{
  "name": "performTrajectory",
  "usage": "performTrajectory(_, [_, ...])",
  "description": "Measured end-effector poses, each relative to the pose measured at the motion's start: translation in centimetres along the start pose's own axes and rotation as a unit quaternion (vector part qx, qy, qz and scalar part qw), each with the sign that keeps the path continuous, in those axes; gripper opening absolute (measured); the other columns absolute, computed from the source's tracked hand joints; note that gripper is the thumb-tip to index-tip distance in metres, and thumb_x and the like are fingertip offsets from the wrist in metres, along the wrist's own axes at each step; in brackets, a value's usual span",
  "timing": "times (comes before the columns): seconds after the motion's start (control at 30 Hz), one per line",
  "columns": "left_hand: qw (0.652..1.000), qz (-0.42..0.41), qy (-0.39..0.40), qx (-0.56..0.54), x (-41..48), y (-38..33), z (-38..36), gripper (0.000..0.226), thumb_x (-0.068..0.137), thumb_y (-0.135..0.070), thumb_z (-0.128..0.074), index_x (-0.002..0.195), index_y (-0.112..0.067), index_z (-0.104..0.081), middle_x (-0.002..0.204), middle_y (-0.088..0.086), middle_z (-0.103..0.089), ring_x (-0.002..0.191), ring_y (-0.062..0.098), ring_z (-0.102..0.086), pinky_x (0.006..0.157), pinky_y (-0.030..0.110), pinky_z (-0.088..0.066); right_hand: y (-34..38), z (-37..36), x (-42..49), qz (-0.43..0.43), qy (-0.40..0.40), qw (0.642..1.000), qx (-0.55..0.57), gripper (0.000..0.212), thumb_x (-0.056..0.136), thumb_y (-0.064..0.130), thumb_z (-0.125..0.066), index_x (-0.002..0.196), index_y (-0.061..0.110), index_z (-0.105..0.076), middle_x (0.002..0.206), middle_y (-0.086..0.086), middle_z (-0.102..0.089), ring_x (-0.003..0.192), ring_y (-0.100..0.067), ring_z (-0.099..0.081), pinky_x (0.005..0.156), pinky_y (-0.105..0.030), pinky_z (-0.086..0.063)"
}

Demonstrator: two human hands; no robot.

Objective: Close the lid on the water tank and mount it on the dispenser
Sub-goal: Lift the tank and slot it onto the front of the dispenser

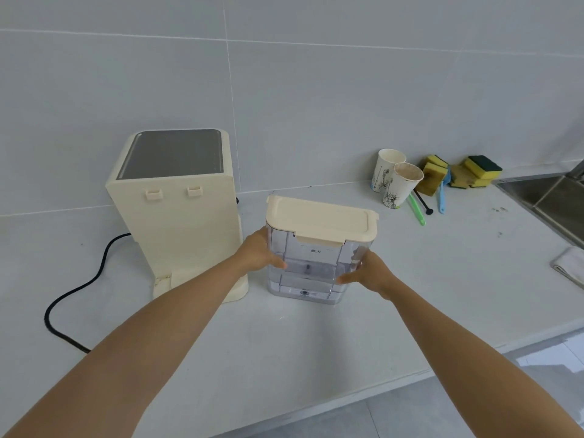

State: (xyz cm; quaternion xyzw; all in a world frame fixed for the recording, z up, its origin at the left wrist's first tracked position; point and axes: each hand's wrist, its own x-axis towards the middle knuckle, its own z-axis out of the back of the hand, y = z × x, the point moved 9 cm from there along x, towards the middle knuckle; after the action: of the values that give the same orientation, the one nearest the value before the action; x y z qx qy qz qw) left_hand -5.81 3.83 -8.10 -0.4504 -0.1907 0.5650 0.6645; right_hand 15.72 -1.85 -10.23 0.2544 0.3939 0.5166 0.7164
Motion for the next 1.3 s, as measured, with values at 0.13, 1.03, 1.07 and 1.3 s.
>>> performTrajectory(0.13, [1.0, -0.008, 0.008, 0.018, -1.8, -0.3, 0.0, 0.078, 0.068, -0.003, -0.077, 0.135, -0.01, -0.037, 0.138, 0.008, -0.048, 0.13, 0.025, -0.041, 0.1, 0.029, -0.036, -0.4, 0.1, -0.2, -0.023, -0.02, 0.998, -0.046, 0.064, 0.056, 0.02, -0.084, 0.108, 0.005, -0.051, 0.107, -0.004, -0.055, 0.092, -0.024, -0.051, 0.075, -0.03, -0.045])
performTrajectory(1.03, [0.981, 0.095, -0.12, -0.118, -9.8, 5.1, 14.1, 0.054, 0.065, 0.015, -0.072, 0.112, -0.007, -0.056, 0.099, 0.006, -0.063, 0.1, 0.023, -0.056, 0.094, 0.033, -0.045, 15.9, -9.0, -2.4, 0.121, 0.129, 0.981, -0.081, 0.033, 0.065, 0.011, -0.079, 0.071, 0.017, -0.047, 0.079, 0.007, -0.05, 0.074, -0.009, -0.049, 0.06, -0.016, -0.035])
performTrajectory(1.07, [0.98, 0.095, -0.119, -0.125, -10.0, 5.1, 14.4, 0.052, 0.065, 0.016, -0.07, 0.11, -0.008, -0.058, 0.097, 0.007, -0.063, 0.098, 0.024, -0.057, 0.089, 0.031, -0.045, 16.2, -9.5, -2.2, 0.124, 0.135, 0.98, -0.076, 0.035, 0.065, 0.009, -0.079, 0.067, 0.021, -0.047, 0.075, 0.009, -0.05, 0.07, -0.007, -0.048, 0.057, -0.015, -0.034])
performTrajectory(1.3, [0.974, 0.123, -0.119, -0.15, -9.8, 6.3, 15.5, 0.061, 0.067, 0.017, -0.069, 0.122, -0.001, -0.052, 0.123, 0.015, -0.061, 0.103, 0.025, -0.056, 0.083, 0.027, -0.042, 16.7, -11.4, -0.7, 0.119, 0.131, 0.982, -0.064, 0.052, 0.057, 0.005, -0.081, 0.106, 0.006, -0.064, 0.103, -0.007, -0.067, 0.096, -0.025, -0.06, 0.078, -0.028, -0.043])
